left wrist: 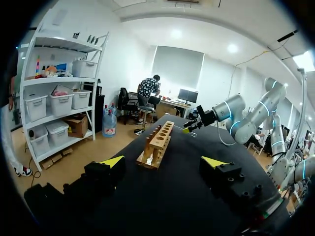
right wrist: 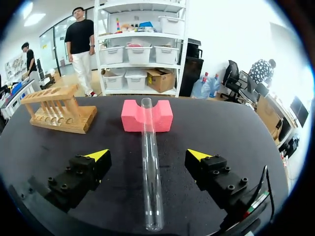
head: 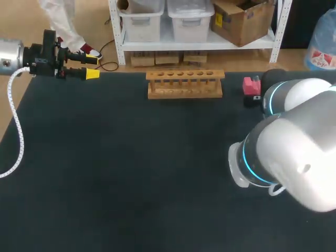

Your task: Grasp the test tube, adjust it, and insert it.

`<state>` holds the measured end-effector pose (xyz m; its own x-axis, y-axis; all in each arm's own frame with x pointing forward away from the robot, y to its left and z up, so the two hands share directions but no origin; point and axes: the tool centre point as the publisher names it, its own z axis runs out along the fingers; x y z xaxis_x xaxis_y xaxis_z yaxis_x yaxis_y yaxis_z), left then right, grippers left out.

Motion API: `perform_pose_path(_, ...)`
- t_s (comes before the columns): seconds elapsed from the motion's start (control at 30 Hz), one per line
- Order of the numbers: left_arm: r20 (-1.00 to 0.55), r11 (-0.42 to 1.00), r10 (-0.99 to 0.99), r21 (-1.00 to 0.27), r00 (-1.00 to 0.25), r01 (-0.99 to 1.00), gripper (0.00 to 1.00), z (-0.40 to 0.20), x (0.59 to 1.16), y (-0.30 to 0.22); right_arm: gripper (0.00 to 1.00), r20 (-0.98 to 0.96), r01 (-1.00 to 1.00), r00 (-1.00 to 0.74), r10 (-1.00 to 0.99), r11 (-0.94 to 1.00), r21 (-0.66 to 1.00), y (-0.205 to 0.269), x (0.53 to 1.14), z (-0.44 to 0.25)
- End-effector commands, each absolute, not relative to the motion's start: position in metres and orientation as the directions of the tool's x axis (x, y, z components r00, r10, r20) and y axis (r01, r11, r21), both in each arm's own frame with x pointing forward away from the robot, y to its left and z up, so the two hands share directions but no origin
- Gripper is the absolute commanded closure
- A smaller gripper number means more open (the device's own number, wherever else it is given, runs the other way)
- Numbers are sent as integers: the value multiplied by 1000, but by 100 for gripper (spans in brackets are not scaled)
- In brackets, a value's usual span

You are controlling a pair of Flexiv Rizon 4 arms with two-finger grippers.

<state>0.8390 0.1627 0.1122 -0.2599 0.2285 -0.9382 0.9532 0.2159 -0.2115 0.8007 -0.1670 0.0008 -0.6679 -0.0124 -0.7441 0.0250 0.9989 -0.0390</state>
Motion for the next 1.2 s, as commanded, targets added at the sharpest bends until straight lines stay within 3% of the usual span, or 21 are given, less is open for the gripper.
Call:
perform_pose_path(0.03,-939,215,228,-211,-259,954,0,112,840,163,0,-735,-162,-678,-33,981,106,-174,802,0)
perform_pose_path(0.17,-939,215,228,-211,-259,954,0,112,840,163,0,-724,-192,-687,-54,975,110,-175,803,-5)
perform_pose_path(0.27,-939,215,228,-211,-259,954,0,112,840,163,20,-718,-203,-693,-60,972,115,-175,803,-7)
perform_pose_path(0.37,-939,215,228,-211,-259,954,0,112,840,163,34,-712,-218,-698,-68,968,121,-174,805,-9)
perform_pose_path(0.47,-939,215,228,-211,-259,954,0,112,840,163,34,-705,-230,-706,-73,965,129,-173,806,-12)
perform_pose_path(0.5,-939,215,228,-211,-259,954,0,112,840,163,38,-704,-230,-706,-74,964,130,-172,806,-12)
perform_pose_path(0.53,-939,215,228,-211,-259,954,0,112,840,163,50,-702,-232,-709,-74,964,133,-172,806,-13)
perform_pose_path(0.87,-939,215,228,-211,-259,954,0,112,840,163,55,-680,-237,-727,-91,963,125,-174,806,-16)
perform_pose_path(1.0,-939,215,228,-211,-259,954,0,112,840,163,63,-673,-229,-734,-88,966,123,-175,806,-17)
perform_pose_path(1.2,-939,215,228,-211,-259,954,0,112,840,163,96,-670,-215,-738,-82,969,119,-176,806,-17)
